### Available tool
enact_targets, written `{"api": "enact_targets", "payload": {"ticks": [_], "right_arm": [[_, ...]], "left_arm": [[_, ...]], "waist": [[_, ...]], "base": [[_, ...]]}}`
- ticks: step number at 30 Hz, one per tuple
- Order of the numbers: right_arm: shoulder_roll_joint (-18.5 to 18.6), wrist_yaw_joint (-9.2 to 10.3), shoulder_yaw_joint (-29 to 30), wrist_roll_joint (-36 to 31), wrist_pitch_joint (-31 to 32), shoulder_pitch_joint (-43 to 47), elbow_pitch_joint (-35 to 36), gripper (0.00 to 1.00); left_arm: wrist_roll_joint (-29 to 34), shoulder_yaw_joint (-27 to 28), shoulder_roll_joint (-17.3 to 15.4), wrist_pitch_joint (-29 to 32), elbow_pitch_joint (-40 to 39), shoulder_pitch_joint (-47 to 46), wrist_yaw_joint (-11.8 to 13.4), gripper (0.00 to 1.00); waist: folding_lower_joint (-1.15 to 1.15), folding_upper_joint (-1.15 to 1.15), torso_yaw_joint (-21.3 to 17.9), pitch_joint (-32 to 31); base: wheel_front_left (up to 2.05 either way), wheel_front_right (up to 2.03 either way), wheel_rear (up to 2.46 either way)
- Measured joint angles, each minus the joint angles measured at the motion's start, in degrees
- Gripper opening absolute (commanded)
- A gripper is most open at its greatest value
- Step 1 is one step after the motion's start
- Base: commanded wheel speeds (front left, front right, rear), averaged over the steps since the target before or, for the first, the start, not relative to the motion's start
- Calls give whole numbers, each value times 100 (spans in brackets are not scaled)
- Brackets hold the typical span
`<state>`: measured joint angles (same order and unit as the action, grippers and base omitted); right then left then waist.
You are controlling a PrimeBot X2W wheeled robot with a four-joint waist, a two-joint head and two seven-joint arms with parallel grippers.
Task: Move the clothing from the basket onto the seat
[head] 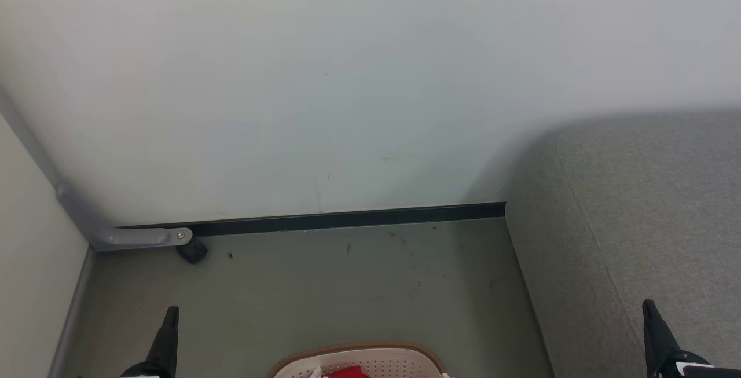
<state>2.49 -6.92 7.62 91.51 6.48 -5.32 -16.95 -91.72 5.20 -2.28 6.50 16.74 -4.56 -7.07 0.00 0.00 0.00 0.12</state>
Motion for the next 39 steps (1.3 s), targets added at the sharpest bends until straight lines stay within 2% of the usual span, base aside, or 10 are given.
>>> {"api": "enact_targets", "payload": {"ticks": [15,16,22,32,39], "right_arm": [[0,0,0,0,0,0,0,0],[-3,1,-3,-2,0,6,-23,100],[-103,18,-55,-2,-20,282,-305,100],[-103,21,-231,-3,-205,289,-214,100],[-101,37,-338,-235,-368,289,-151,100]], "left_arm": [[0,0,1,0,0,0,0,0],[0,-3,4,0,16,12,1,100],[1,-54,79,-8,305,310,9,100],[74,-285,76,-194,227,320,10,100],[452,-426,73,-370,140,312,110,100]], "waist": [[0,0,0,0],[0,0,0,0],[0,0,0,0],[0,0,-4,4],[0,0,-8,12]], "base": [[0,0,0],[0,0,0],[0,0,0],[0,0,0],[0,0,0]]}}
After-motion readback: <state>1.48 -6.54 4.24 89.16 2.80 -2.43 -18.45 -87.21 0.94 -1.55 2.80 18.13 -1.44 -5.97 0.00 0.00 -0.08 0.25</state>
